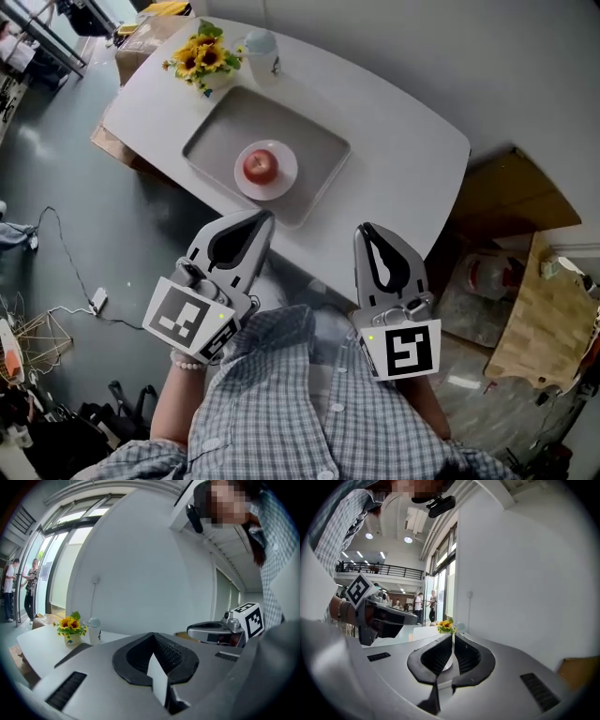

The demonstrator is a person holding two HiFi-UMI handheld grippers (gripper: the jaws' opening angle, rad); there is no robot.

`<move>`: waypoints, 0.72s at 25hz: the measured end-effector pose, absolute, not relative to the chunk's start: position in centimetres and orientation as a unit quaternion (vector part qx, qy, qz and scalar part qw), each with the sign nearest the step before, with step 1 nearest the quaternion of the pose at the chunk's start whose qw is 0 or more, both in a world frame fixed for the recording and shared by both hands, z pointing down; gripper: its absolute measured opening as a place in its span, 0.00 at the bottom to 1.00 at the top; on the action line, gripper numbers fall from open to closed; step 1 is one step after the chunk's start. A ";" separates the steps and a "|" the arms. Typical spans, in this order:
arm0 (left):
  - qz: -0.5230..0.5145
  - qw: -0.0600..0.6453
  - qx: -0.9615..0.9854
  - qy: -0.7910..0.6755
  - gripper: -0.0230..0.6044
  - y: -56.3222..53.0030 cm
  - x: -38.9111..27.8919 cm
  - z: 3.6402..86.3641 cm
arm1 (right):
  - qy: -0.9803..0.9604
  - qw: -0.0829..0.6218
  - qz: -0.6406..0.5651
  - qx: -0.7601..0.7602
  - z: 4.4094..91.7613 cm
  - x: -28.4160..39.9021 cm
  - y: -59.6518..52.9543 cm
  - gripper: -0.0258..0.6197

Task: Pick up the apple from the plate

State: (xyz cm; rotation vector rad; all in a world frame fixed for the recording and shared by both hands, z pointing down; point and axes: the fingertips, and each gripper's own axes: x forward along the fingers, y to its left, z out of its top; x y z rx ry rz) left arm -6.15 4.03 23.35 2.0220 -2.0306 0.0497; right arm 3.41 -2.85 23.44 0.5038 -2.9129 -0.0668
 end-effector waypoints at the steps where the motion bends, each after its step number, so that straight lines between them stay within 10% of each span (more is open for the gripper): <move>1: 0.019 0.137 0.703 -0.697 0.05 3.5 -6.4 23.4 | -0.980 0.097 -0.018 0.175 23.7 3.3 -3.1 0.09; 18: 0.093 0.181 0.747 -0.633 0.05 -3.6 -18.4 28.4 | -0.953 0.194 0.009 0.232 28.9 -5.2 -6.9 0.09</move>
